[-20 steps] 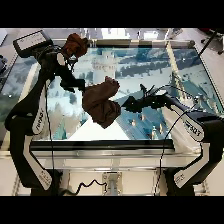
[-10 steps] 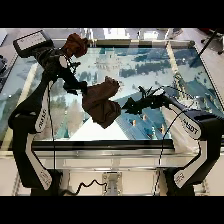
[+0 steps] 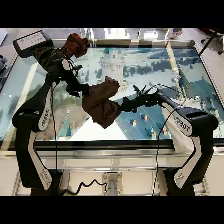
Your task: Fold the shirts.
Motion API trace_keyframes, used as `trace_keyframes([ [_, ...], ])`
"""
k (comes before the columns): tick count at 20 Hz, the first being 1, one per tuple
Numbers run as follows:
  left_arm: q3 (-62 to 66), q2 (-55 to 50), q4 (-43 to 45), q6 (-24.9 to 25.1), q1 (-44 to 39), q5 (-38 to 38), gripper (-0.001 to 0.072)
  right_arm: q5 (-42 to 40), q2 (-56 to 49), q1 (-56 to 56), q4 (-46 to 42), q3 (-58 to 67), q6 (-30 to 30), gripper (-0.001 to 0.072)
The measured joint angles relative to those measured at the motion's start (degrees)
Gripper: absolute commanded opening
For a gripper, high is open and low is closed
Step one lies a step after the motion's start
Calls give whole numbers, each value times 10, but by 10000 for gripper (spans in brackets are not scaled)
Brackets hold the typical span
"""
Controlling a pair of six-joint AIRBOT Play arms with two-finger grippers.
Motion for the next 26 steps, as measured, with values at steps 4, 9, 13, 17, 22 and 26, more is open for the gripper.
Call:
trace_keyframes([
  [4,0,-9,-6,0,7,9,397,3,-5,-2,6,10,-10,40],
  [9,0,-18,-23,5,21,19,12,13,-7,-7,4,13,-19,38],
  [13,0,-21,-27,13,29,24,12,14,-3,-7,-2,13,-30,37],
  [17,0,-21,-29,15,34,28,11,-11,23,-8,-40,16,-34,36],
  [22,24,-18,-64,18,36,35,11,-44,89,-22,-141,38,-30,36],
  [26,41,25,-98,26,37,75,10,-61,152,-60,-216,57,-12,35],
])
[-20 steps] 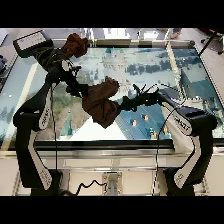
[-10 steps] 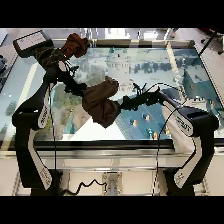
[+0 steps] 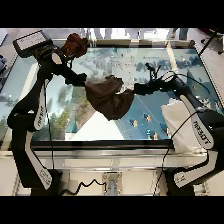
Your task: Fold the shirts.
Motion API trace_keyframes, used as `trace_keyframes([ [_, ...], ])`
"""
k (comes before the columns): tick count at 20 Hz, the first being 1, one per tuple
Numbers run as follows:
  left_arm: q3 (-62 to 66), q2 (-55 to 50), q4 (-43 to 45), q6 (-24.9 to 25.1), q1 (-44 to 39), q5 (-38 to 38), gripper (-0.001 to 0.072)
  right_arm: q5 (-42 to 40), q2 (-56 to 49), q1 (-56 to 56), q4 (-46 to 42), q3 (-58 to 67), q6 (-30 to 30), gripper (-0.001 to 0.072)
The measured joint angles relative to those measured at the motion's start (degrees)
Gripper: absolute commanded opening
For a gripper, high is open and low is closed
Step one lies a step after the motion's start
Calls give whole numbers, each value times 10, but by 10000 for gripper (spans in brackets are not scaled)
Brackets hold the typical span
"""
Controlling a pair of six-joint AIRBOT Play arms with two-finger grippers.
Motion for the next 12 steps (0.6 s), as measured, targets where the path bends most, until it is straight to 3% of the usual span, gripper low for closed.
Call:
trace_keyframes([
  [8,6,187,0,22,14,114,10,-11,154,-68,-108,61,6,35],
  [12,6,282,46,30,15,115,10,-11,243,-75,-172,97,6,35],
])
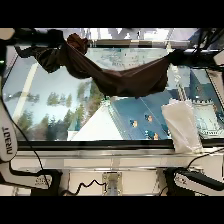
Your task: Fold the shirts.
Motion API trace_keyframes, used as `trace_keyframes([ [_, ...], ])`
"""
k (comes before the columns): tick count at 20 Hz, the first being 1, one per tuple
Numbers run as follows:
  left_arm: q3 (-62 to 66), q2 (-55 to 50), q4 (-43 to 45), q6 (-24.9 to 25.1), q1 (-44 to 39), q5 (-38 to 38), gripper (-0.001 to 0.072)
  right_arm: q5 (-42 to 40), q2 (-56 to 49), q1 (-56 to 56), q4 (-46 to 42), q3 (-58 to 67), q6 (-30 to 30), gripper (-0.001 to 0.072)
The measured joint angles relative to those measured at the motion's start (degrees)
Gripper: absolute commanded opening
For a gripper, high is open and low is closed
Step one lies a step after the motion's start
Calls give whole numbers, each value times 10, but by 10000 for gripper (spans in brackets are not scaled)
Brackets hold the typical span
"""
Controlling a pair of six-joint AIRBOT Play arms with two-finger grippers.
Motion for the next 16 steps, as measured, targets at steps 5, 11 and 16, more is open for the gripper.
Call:
trace_keyframes([
  [5,-20,45,61,2,0,-111,10,59,46,-2,-38,7,3,35],
  [11,-139,55,81,11,-1,-303,11,179,56,-2,-56,-37,19,35],
  [16,-243,56,69,26,-21,-350,11,239,57,-2,-64,-98,27,34],
])
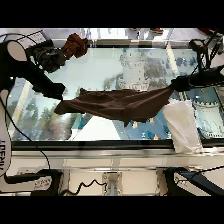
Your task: Fold the shirts.
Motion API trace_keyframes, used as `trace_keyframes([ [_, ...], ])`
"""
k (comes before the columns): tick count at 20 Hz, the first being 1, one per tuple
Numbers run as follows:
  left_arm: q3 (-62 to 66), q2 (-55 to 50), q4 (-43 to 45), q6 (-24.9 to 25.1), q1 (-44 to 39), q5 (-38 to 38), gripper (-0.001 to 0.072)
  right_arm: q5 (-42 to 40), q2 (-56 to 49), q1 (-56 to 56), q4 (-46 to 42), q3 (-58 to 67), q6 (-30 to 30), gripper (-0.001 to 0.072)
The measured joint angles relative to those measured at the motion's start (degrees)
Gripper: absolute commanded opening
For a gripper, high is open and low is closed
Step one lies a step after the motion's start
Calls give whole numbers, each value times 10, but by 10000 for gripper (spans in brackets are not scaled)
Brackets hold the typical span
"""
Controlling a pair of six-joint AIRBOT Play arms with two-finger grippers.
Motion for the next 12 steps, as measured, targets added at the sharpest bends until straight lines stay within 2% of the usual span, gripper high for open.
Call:
trace_keyframes([
  [2,-23,0,4,10,-8,28,10,-2,-1,0,-3,-19,1,33],
  [6,-41,-7,41,15,-13,138,6,-38,-23,-1,1,-34,-3,33],
  [9,-38,-38,86,4,-8,195,6,-66,-79,-3,18,-18,-10,33],
  [12,8,-84,104,-22,5,240,6,-94,-156,-23,81,35,-14,34],
])
